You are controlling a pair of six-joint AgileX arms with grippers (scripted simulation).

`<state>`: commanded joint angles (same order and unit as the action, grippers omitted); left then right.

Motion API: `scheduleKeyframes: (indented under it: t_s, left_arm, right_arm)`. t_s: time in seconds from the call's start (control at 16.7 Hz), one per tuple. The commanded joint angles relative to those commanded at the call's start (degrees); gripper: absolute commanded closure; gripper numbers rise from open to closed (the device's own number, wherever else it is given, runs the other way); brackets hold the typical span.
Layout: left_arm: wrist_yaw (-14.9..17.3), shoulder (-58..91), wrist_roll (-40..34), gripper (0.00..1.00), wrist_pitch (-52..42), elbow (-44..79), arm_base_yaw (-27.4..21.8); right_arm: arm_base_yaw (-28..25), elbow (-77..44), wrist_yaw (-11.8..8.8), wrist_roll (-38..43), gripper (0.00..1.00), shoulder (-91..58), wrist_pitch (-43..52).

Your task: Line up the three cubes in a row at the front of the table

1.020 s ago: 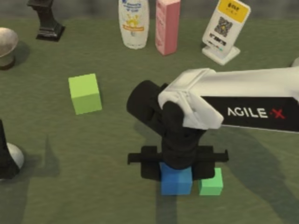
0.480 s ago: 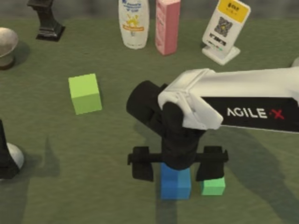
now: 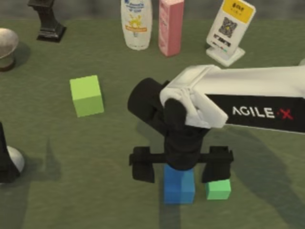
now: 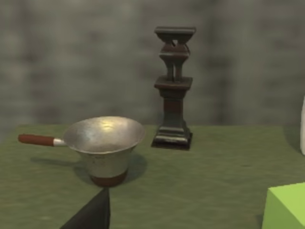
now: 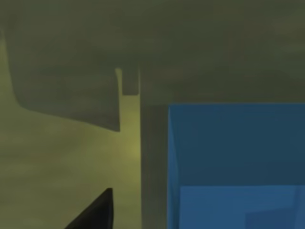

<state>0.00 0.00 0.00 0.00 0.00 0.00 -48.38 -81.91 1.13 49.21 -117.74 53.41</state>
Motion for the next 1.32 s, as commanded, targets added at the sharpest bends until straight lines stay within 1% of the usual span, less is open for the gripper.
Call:
scheduleKeyframes:
  t_s: [0.24,0.36,0.72,0.84,1.02,1.32]
  left_arm:
    - [0.0,0.0,0.0,0.0,0.0,0.0,0.0]
    - [0.0,0.0,0.0,0.0,0.0,0.0,0.0]
    - [0.0,0.4,0.2,0.0,-0.2,0.4,0.0]
    - [0.2,2.4,1.0,0.0,-1.4,2.3,-0.3]
    - [0.8,9.0,3.8,0.0,-5.6,8.1,-1.2]
    - [2.3,28.4,11.6,0.0,-17.8,23.1,-3.8]
  right_arm:
    - [-0.5,-5.4,-0.1,-0.2,0.0,2.7,8.9]
    - [-0.6,-7.4,-0.1,-0.2,0.0,3.9,11.5]
    - [-0.2,-7.4,0.1,-0.4,0.0,4.3,11.7]
    - [0.7,-6.0,0.7,-1.2,0.0,6.0,10.8]
    - [3.2,-1.8,2.5,-4.0,0.0,11.8,8.0]
    - [9.8,10.2,6.0,-11.8,0.0,28.9,0.1]
